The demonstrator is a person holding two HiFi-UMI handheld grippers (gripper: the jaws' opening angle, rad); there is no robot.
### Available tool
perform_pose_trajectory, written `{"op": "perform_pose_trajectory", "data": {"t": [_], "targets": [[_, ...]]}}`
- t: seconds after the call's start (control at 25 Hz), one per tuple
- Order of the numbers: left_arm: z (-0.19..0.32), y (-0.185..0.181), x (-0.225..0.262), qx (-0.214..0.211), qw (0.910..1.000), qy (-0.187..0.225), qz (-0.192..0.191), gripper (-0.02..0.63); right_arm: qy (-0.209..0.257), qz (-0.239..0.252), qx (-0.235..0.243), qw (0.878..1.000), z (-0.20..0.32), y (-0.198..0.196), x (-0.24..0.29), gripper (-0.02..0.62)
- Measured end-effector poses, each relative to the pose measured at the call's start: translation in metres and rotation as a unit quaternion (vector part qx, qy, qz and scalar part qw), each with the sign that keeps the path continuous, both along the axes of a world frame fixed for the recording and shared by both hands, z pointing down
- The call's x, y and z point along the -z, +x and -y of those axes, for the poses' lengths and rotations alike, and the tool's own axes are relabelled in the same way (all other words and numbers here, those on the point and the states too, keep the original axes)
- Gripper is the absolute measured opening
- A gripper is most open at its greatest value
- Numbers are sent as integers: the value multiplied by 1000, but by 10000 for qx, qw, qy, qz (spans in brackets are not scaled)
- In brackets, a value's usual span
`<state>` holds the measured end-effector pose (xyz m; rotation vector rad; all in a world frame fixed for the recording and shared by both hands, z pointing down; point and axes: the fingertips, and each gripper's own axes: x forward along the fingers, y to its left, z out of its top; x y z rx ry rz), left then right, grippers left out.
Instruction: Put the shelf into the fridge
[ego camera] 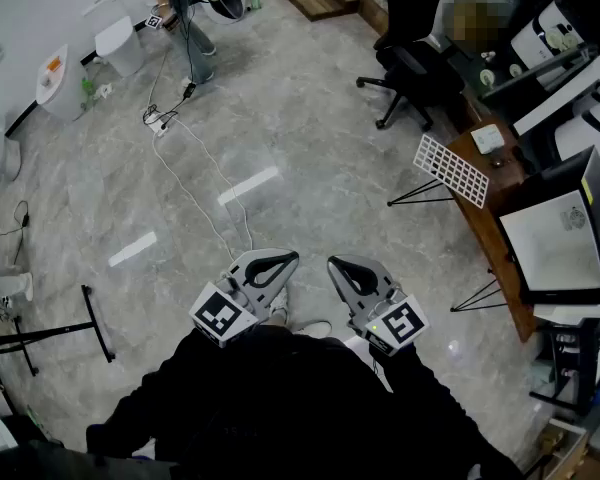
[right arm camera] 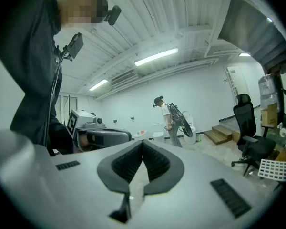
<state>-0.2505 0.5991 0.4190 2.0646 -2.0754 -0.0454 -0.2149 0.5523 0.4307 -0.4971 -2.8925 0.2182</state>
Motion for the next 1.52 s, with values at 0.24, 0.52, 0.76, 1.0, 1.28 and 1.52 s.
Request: {"op": "perform_pose_trajectory", "data": {"t": [0.24,0.52,0.76,1.0,1.28,1.52], "targets": [[6,-27,-4,-20,10000,10,47,5,-4,133,-16,9999,3,-25,3,6],[11,-52,-9,28,9998,79,168,5,-291,215,-371,9987,16,-46,7,6],[40,-62,-14,-167,9996,105,187,5,-173,333,-683,9970,45,-45,4,6],[86,-51,-15,-699,9973,153,151,6,-545,402,-1095,9917,88,-30,0,6],[165,-12,-12,-1160,9932,141,-4,5,-714,480,-1710,9815,170,10,2,6],[258,35,-2,-1287,9911,309,-123,5,-448,616,-1950,9778,257,58,10,6]]}}
